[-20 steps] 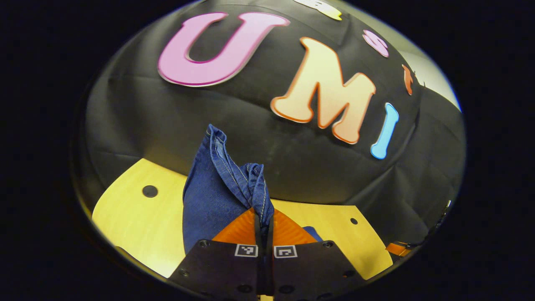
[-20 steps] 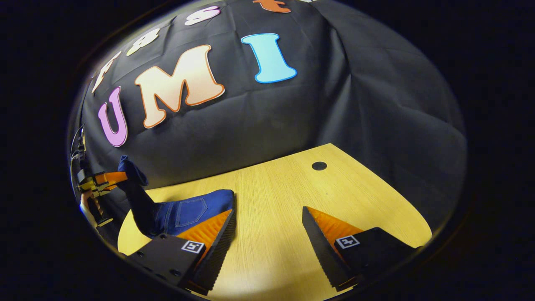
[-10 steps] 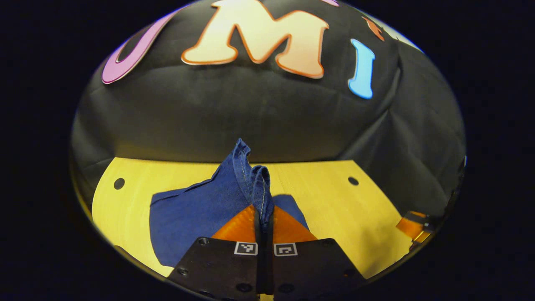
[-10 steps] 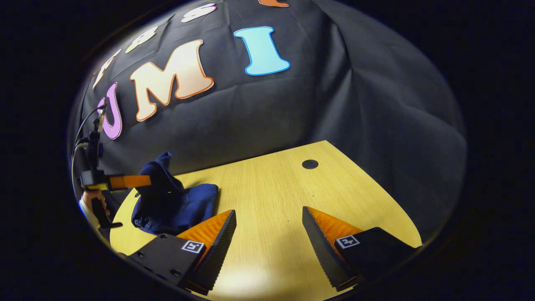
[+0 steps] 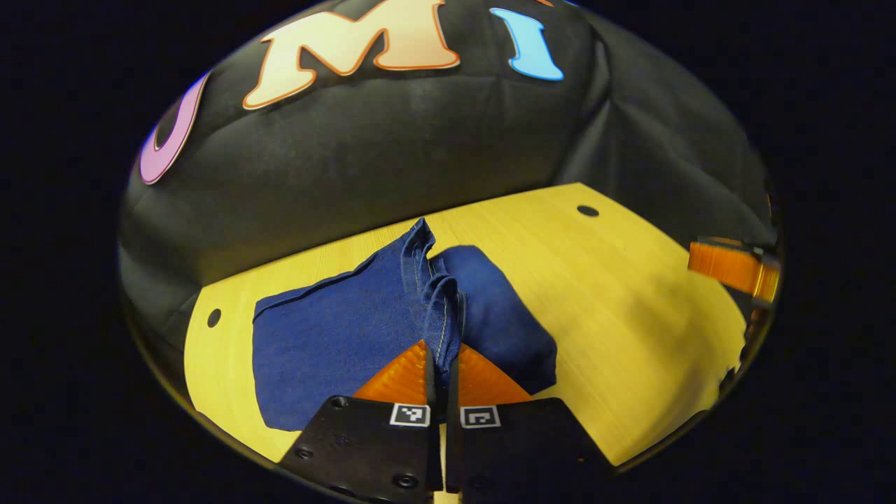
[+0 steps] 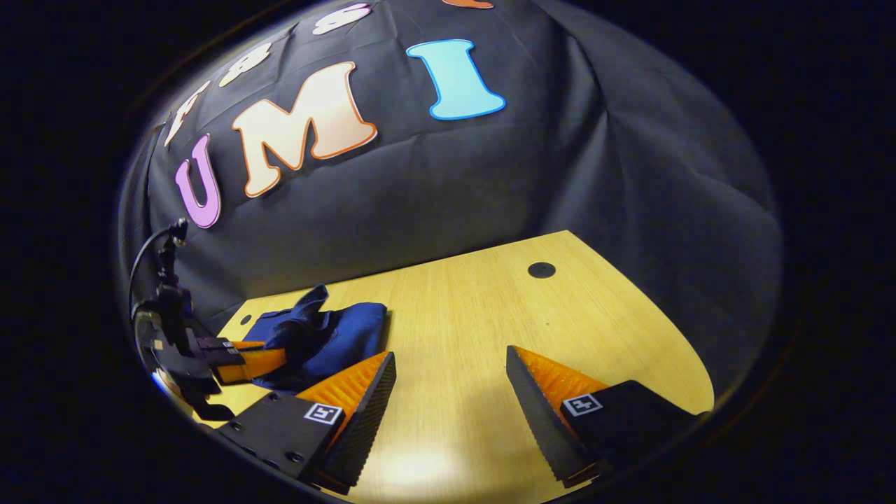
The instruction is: Grasp the waist and the cuffs of the jeans and fold them to make the two legs overlap; first hold the waist and fold one-third of the jeans toward the cuffs, then hold the cuffs and fold the remaining one-third in the same direction to finish folding.
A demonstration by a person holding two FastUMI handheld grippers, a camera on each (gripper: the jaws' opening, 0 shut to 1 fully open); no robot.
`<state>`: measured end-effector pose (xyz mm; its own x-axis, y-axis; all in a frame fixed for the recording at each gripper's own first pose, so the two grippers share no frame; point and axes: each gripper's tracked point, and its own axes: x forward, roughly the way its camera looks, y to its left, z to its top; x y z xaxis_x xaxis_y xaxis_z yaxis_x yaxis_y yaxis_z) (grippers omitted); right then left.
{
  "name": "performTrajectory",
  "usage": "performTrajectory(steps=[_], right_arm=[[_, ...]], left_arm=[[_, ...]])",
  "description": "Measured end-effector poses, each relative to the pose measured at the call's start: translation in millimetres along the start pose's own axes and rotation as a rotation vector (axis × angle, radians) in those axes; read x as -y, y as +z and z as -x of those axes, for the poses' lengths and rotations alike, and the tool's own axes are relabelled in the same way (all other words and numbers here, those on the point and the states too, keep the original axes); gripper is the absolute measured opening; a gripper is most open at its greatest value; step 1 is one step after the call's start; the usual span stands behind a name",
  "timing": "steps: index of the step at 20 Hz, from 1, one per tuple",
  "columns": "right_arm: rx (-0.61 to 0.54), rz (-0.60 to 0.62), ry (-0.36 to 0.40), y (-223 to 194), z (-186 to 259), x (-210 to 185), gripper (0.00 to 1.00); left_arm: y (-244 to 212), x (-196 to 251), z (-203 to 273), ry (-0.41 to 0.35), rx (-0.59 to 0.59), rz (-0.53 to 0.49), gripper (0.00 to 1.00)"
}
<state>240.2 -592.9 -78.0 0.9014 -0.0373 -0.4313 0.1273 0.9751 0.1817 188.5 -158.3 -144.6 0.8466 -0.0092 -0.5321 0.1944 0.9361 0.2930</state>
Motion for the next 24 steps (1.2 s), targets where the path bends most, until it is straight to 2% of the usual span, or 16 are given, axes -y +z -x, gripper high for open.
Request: performTrajectory(steps=[1, 2, 4, 6, 7, 12, 16, 21, 24], right_arm=[[0.000, 0.003, 0.006, -1.0, 2.0, -3.9, 0.98], [0.000, 0.007, 0.005, -0.7, 3.6, -7.3, 0.98], [0.001, 0.016, -0.001, -1.8, 12.1, -13.0, 0.98], [0.013, 0.020, -0.009, -0.4, 22.5, -21.8, 0.98], [0.018, 0.017, -0.007, -0.5, 28.1, -28.9, 0.98], [0.052, 0.012, 0.050, -3.0, 58.9, -87.2, 0.98], [0.083, 0.038, 0.091, -2.1, 82.9, -132.2, 0.98], [0.109, 0.012, 0.116, -3.3, 104.5, -169.3, 0.98], [0.131, 0.035, 0.104, -1.5, 111.5, -178.4, 0.98]], left_arm=[[-5.0, 4.7, -2.3, -0.013, -0.004, 0.015, 0.05], [-4.3, 16.8, 2.7, -0.057, 0.004, 0.055, 0.08], [6.7, 35.7, 16.2, -0.145, 0.061, 0.142, 0.46], [16.4, 34.7, 33.9, -0.158, 0.132, 0.173, 0.84], [17.1, 27.9, 44.6, -0.144, 0.153, 0.175, 0.89], [2.1, -23.4, 118.8, -0.051, 0.195, 0.212, 0.90], [5.0, -63.6, 172.2, 0.037, 0.291, 0.190, 0.92], [-8.7, -97.8, 199.4, 0.082, 0.310, 0.199, 0.94], [-24.8, -104.9, 207.3, 0.068, 0.290, 0.240, 0.94]])
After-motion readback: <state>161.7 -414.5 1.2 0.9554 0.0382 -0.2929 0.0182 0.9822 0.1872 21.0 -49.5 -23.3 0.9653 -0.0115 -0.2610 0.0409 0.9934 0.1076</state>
